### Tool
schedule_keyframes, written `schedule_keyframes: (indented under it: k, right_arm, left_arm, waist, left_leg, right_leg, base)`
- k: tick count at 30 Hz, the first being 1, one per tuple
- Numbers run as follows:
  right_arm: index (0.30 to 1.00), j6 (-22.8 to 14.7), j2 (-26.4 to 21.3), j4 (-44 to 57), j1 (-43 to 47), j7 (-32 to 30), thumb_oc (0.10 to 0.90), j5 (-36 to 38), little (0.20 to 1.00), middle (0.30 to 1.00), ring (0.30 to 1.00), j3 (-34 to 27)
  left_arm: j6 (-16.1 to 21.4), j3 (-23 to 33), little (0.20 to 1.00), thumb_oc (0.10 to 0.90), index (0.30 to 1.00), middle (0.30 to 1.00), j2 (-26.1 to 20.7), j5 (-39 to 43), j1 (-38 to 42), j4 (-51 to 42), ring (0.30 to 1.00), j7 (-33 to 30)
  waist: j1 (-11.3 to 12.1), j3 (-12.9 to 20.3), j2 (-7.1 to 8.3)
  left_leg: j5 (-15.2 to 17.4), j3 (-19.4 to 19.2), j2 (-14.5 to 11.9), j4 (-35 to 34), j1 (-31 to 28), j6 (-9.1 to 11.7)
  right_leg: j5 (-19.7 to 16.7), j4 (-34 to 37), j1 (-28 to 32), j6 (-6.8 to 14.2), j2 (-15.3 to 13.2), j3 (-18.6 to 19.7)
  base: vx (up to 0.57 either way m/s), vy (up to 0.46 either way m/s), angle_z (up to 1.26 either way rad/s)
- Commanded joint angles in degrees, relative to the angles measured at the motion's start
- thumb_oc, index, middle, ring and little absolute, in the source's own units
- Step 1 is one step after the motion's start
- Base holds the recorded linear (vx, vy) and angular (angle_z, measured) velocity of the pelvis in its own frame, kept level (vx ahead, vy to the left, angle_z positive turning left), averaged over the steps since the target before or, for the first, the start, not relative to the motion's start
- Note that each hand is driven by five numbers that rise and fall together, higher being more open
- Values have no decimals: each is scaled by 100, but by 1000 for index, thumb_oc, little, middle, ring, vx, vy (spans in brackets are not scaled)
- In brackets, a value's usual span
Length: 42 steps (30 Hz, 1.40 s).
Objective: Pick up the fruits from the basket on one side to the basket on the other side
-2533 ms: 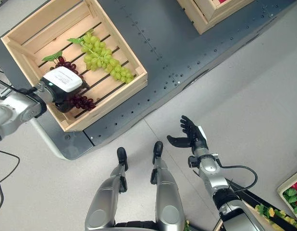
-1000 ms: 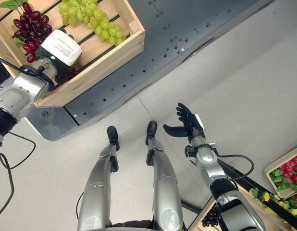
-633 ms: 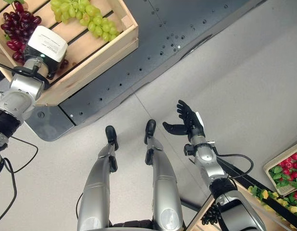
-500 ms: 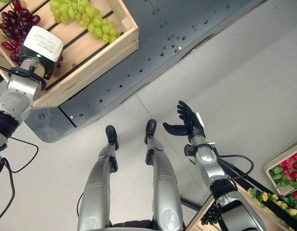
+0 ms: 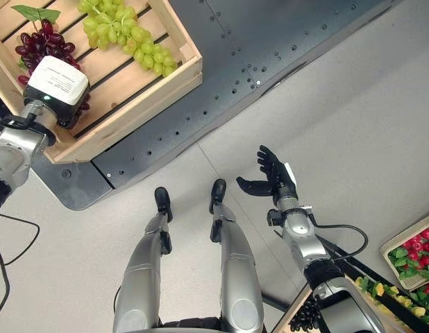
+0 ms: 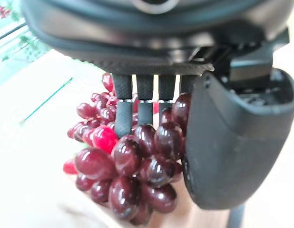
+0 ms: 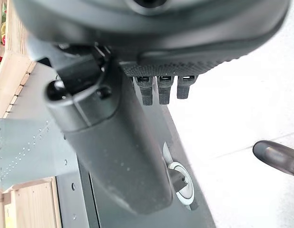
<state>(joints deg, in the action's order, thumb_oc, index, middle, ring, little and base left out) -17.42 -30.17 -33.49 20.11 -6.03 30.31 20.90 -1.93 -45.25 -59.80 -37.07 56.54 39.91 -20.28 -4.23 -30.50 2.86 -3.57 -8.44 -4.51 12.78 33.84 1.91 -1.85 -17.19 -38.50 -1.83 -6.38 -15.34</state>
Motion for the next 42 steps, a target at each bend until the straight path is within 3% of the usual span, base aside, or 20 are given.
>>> schedule_keyframes:
  k: [1, 4, 6, 10, 16, 24, 35, 42]
  right_arm:
    - [900, -474, -323, 567, -383, -239, 800, 281, 900, 900, 900, -378]
    - [900, -452, -251, 627, -417, -230, 800, 200, 900, 900, 900, -385]
    - [900, -423, -184, 651, -419, -268, 800, 122, 900, 900, 900, -379]
    - [900, -342, 28, 705, -500, -266, 800, -89, 900, 900, 900, -459]
    - [900, -264, 309, 850, -626, -290, 800, -338, 900, 900, 900, -497]
    - [900, -184, 502, 940, -509, -319, 800, -589, 900, 900, 900, -370]
    - [900, -246, 606, 1402, -118, -129, 800, -1061, 900, 900, 900, 3]
    - [900, -102, 508, 1697, -25, 74, 800, -1207, 900, 900, 900, 44]
  left_arm:
    - [615, 1039, 300, 400, 300, 300, -451, 1470, -228, -83, 300, -576]
    - [1282, 1531, 300, 400, 300, 300, -198, 2518, -461, -244, 300, -366]
    - [1465, 1780, 300, 400, 300, 300, -74, 2978, -577, -363, 300, -272]
    - [2018, 2777, 300, 400, 300, 300, 493, 4753, -952, -517, 300, 91]
    - [2126, 3586, 300, 400, 300, 300, 1214, 6127, -1304, -751, 300, 371]
    - [2299, 3866, 300, 400, 300, 300, 1771, 6941, -1247, -825, 300, 213]
    - [2853, 4122, 300, 400, 300, 300, 2435, 8400, -1119, -1097, 300, -89]
    - [3037, 4236, 300, 400, 300, 300, 2630, 8331, -1313, -1298, 300, -123]
  waist:
    - [141, 70, -131]
    - [171, 70, -127]
    - [186, 70, -133]
    - [228, 70, -142]
    - [237, 70, -146]
    - [201, 70, -180]
    - [180, 106, -130]
    - [178, 322, -132]
  left_leg:
    - [255, -355, 260, 167, -87, -83]
    - [266, -341, 289, 124, -273, -108]
    - [268, -332, 304, 96, -382, -118]
    - [317, -320, 339, 29, -869, -189]
    - [383, -277, 368, 35, -1273, -240]
    - [427, -288, 390, 6, -1412, -281]
    - [485, -266, 433, 1, -1692, -303]
    - [431, -185, 486, -183, -1964, -294]
  right_leg:
    - [194, 280, 623, 417, 63, -53]
    - [220, 283, 785, 418, 71, -45]
    - [232, 282, 876, 422, 77, -33]
    - [313, 241, 1289, 415, 80, 8]
    - [399, 194, 1674, 382, 70, 71]
    - [474, 138, 1760, 338, 69, 97]
    - [511, 224, 2080, 322, 34, 95]
    - [443, 506, 2425, 325, 37, 117]
  base:
    - [0, 0, 0]
    - [-1, 2, 1]
    - [0, 0, 0]
    - [8, 2, 0]
    - [28, 6, 1]
    - [4, 1, 0]
    - [0, 0, 0]
    - [32, -11, 0]
